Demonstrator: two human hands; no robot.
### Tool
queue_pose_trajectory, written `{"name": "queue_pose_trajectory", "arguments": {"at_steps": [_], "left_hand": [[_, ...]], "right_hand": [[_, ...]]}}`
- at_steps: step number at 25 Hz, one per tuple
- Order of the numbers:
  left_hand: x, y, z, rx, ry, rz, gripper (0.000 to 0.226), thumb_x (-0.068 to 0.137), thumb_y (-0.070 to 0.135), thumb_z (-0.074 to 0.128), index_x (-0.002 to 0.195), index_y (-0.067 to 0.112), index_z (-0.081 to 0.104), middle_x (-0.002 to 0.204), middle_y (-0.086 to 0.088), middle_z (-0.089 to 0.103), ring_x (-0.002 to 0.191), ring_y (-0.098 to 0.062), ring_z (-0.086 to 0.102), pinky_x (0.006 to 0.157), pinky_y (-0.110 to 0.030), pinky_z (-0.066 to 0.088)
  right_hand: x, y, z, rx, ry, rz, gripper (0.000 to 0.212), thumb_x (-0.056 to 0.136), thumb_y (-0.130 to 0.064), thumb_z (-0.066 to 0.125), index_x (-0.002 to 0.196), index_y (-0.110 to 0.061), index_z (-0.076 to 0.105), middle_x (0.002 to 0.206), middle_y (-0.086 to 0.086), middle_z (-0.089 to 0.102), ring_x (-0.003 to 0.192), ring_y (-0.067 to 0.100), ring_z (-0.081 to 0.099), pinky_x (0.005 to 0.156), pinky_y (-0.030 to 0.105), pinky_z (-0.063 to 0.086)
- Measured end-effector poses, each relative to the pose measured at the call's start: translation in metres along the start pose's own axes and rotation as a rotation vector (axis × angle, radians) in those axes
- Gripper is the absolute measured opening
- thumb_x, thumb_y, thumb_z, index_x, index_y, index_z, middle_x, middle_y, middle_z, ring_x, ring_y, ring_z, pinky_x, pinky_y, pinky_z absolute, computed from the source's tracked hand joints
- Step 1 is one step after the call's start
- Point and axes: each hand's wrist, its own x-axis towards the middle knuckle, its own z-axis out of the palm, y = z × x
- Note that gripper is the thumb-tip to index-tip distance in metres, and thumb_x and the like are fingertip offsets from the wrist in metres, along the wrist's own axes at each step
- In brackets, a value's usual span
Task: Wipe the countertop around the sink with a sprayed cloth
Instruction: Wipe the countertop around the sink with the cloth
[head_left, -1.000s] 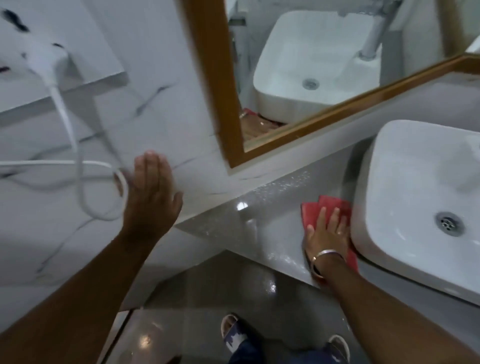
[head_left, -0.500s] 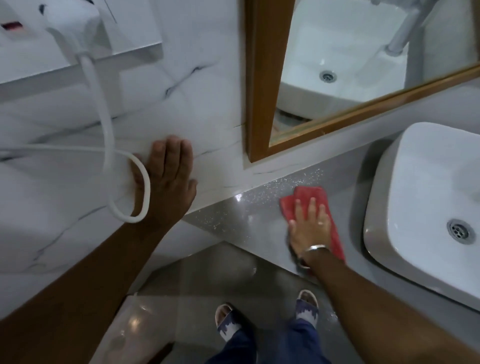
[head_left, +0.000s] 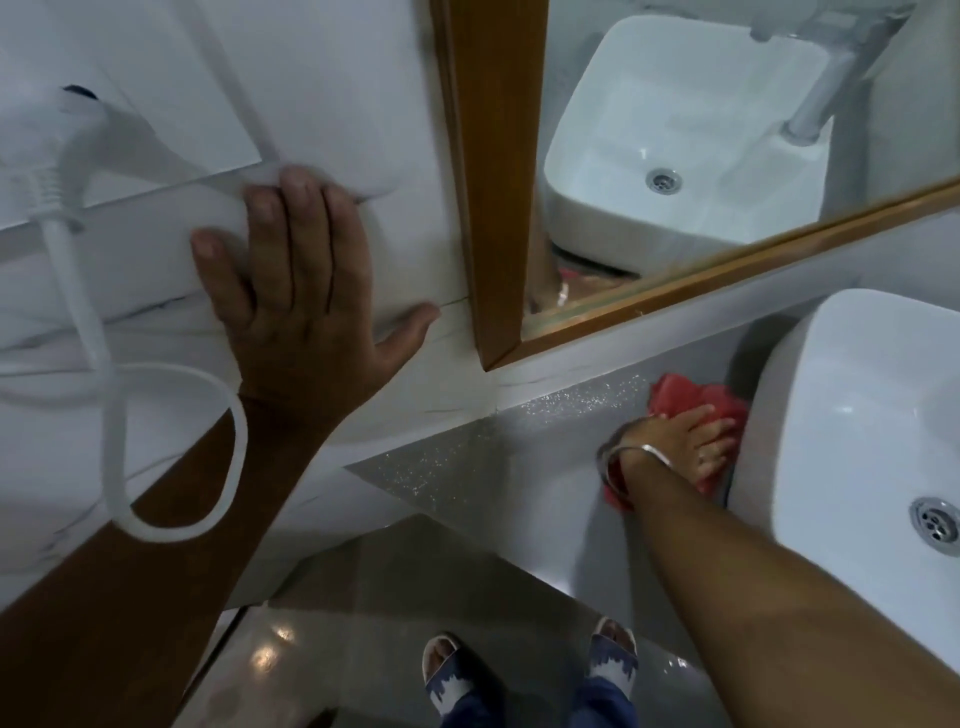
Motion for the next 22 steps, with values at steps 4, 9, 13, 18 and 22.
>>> {"name": "queue_pose_trajectory", "arguments": {"at_steps": [4, 9, 13, 18, 22], "left_hand": [[-0.004, -0.006, 0.014, 0.067, 0.053, 0.053, 0.108, 0.084, 0.064, 0.058, 0.153, -0.006, 0.014, 0.139, -0.031, 0.034, 0.151, -0.031, -0.009, 0.119, -0.046, -0.011], [-0.006, -0.005, 0.016, 0.011, -0.058, 0.093, 0.106, 0.087, 0.062, 0.054, 0.156, 0.002, 0.001, 0.164, -0.015, -0.015, 0.150, -0.024, -0.017, 0.090, -0.078, 0.039], [-0.005, -0.006, 0.015, 0.032, -0.068, 0.129, 0.101, 0.089, 0.057, 0.054, 0.156, 0.000, 0.005, 0.164, -0.011, -0.017, 0.150, -0.026, -0.015, 0.074, -0.081, 0.044], [-0.004, -0.004, 0.016, 0.053, -0.034, 0.115, 0.101, 0.088, 0.058, 0.052, 0.156, 0.000, 0.007, 0.165, -0.014, -0.013, 0.151, -0.029, -0.012, 0.080, -0.079, 0.041], [-0.010, -0.006, 0.019, 0.067, 0.017, 0.120, 0.101, 0.087, 0.059, 0.052, 0.156, 0.001, 0.006, 0.165, -0.014, -0.013, 0.151, -0.029, -0.012, 0.115, -0.063, 0.012]], "right_hand": [[0.049, -0.031, -0.008, -0.273, -0.098, -0.039, 0.071, 0.095, -0.040, 0.042, 0.155, -0.014, 0.015, 0.164, 0.022, 0.011, 0.148, 0.045, 0.011, 0.120, 0.052, 0.009], [-0.143, -0.013, 0.058, -0.527, -0.642, -1.109, 0.061, 0.096, -0.035, 0.032, 0.153, -0.015, 0.022, 0.163, 0.019, 0.014, 0.145, 0.048, 0.019, 0.113, 0.060, 0.022], [-0.167, -0.033, 0.051, -0.578, -0.742, -1.451, 0.055, 0.101, -0.041, 0.034, 0.152, -0.023, 0.026, 0.165, 0.013, 0.017, 0.147, 0.040, 0.020, 0.115, 0.056, 0.026], [-0.026, 0.016, -0.006, -0.649, -0.270, -1.334, 0.059, 0.099, -0.042, 0.036, 0.152, -0.015, 0.030, 0.163, 0.014, 0.014, 0.150, 0.038, 0.010, 0.122, 0.051, 0.001], [0.019, 0.007, -0.024, -0.320, -0.069, -0.376, 0.066, 0.098, -0.033, 0.039, 0.155, -0.007, 0.017, 0.163, 0.022, 0.012, 0.150, 0.040, 0.013, 0.123, 0.049, 0.012]]}}
